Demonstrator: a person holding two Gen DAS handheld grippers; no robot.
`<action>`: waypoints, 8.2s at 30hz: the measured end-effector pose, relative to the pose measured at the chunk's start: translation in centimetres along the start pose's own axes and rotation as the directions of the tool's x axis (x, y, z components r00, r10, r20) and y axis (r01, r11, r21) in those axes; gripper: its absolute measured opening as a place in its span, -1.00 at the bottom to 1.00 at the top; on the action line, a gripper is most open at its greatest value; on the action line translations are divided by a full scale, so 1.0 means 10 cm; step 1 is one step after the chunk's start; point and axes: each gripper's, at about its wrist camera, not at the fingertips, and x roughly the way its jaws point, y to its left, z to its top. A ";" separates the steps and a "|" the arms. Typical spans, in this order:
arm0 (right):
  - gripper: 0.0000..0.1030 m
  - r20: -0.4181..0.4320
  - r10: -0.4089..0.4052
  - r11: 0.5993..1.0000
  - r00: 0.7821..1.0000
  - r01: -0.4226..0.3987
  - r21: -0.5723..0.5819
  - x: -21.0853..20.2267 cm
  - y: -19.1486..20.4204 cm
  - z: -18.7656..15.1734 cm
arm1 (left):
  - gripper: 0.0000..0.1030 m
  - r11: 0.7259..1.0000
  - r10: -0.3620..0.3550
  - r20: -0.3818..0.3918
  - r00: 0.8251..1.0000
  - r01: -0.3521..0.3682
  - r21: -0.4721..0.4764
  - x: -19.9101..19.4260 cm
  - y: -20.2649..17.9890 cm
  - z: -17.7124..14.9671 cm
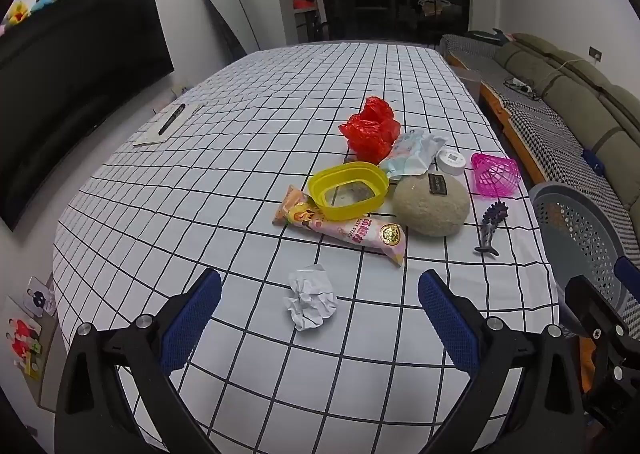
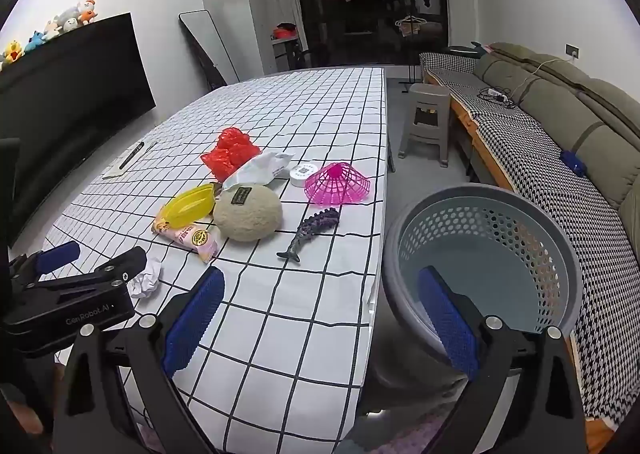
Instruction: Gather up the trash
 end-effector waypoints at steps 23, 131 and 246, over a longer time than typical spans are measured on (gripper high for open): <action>0.81 0.024 0.005 1.000 1.000 -0.005 0.016 -0.11 -0.05 -0.03 | 0.88 1.000 0.011 0.013 1.000 -0.011 0.020 -0.10 -0.02 0.04; 0.81 -0.109 0.078 0.997 0.991 -0.079 -0.012 0.63 0.04 0.05 | 0.85 0.995 -0.055 -0.188 0.981 0.038 -0.092 0.75 0.29 -0.18; -0.67 -0.217 -0.077 0.951 0.973 0.137 0.278 0.51 -2.04 -0.22 | -0.34 0.857 -0.345 -0.209 0.915 0.398 0.326 0.59 -2.59 0.30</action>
